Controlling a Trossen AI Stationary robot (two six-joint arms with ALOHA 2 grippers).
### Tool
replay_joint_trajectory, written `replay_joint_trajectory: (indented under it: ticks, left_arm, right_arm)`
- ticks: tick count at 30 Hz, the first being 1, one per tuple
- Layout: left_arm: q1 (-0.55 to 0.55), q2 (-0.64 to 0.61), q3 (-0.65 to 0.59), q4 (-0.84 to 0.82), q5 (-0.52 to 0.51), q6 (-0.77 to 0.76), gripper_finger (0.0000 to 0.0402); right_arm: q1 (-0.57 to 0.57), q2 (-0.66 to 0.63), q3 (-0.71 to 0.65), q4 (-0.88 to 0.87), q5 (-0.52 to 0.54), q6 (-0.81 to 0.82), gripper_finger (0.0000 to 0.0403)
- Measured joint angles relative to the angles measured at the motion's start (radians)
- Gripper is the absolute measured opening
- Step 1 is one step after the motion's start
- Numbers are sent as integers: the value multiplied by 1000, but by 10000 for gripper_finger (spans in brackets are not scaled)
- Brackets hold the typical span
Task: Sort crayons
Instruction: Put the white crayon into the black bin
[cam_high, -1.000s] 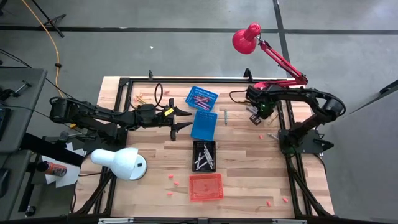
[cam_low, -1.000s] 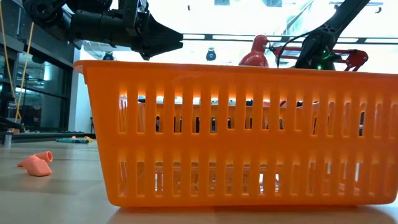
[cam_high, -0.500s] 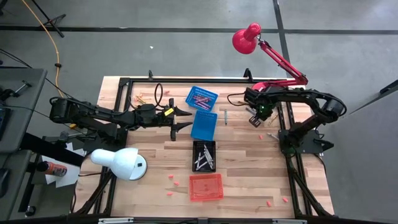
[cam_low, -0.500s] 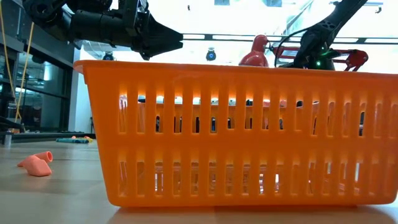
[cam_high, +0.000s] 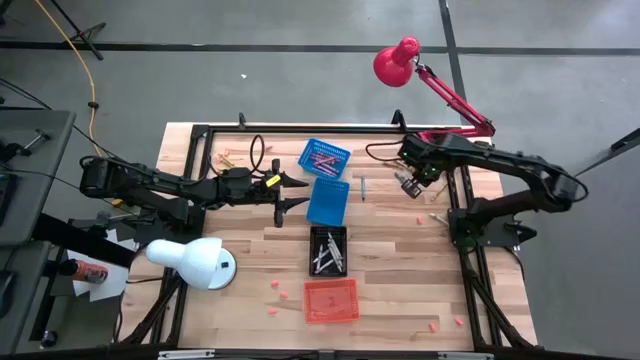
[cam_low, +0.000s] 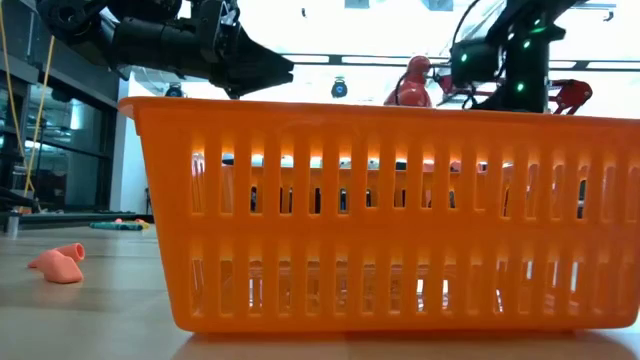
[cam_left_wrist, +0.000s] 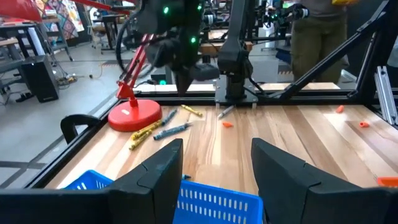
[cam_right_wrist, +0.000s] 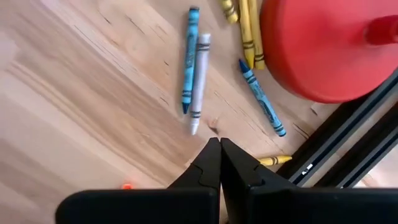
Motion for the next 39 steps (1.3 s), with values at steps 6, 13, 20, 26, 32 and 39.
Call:
replay_joint_trajectory:
  ticks: [6,13,20,26,32,39]
  left_arm:
    - [0,0,0,11,0,0,177]
    - [0,0,16,10,0,-1,177]
    - [0,0,17,10,0,17,177]
    - [0,0,17,10,0,16,177]
    - [-3,0,17,9,0,0,177]
    - [-3,0,17,9,0,0,177]
  right_arm:
    - [0,-72,-34,73,-32,98,1]
    - [22,-40,-173,216,-107,132,10]
    - [118,-36,-220,431,-129,160,102]
    - [222,-6,-211,389,8,203,179]
    - [266,79,-211,377,11,276,182]
    - [268,172,-211,384,50,308,173]
